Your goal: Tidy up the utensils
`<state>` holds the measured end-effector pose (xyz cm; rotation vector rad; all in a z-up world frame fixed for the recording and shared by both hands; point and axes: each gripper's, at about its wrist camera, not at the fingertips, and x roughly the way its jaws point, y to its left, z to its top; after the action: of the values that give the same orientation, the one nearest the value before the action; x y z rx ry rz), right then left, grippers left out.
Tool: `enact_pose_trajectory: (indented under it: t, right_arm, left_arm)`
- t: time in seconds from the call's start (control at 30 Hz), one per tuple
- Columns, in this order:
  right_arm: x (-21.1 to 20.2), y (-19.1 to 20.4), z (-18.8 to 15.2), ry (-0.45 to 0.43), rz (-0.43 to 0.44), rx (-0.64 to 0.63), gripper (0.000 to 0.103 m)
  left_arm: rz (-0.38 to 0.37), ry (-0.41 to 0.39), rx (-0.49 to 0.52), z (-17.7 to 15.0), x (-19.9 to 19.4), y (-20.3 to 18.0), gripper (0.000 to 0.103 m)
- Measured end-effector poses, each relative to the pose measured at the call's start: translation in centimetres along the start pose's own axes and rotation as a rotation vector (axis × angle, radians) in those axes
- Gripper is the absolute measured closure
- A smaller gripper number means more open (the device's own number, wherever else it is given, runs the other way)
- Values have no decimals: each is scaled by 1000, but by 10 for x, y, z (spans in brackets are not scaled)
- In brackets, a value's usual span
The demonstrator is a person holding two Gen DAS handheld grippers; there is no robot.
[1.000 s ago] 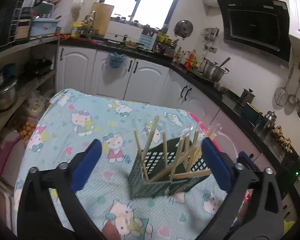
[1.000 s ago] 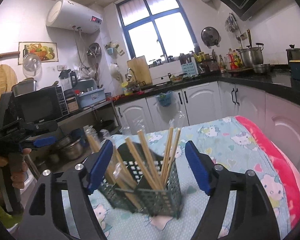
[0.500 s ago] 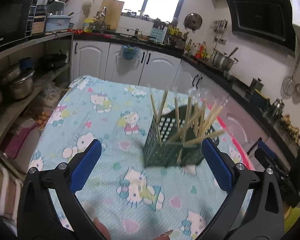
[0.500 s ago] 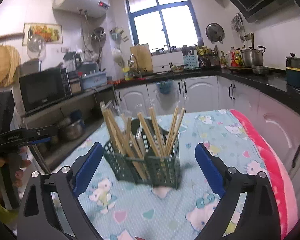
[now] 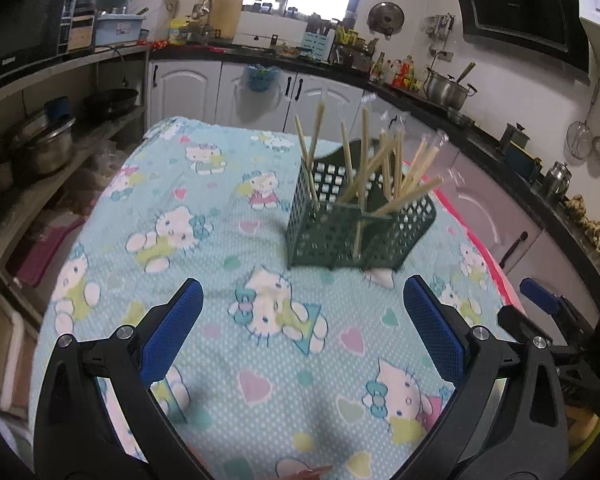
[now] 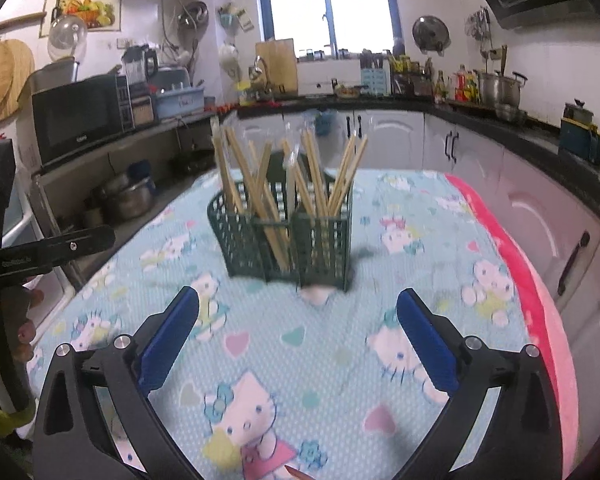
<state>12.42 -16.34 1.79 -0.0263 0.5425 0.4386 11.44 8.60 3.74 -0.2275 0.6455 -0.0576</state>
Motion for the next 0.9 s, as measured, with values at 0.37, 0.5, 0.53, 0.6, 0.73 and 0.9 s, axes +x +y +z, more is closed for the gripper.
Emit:
enact_pose_trajectory:
  t: [0.37,0.5,0.53,0.6,0.73,0.9]
  right_arm:
    - [-8,7,-42,16,-15,-20,7]
    - [-22,5,-50,-72,-40,-12,6]
    - [-25,4,-52,-96,-47,-9,6]
    - [-32,0,-52,-137,-58,2,7]
    - [-44,-3,-55,-222,-82,7,6]
    - [-51,0,-56,-270,-83,-18,6]
  left_arm:
    - [51,-23,25,-37,-5,-11,11]
    - [83,-61,12,-49,-9,-13,11]
    - [94,-66,12,-51,-10,-14,11]
    - [95,-86,14,-55,-13,-15,11]
    - [78,-135,18,-60,-20,-17,11]
    - [66,-173,15,-62,-26,-19,11]
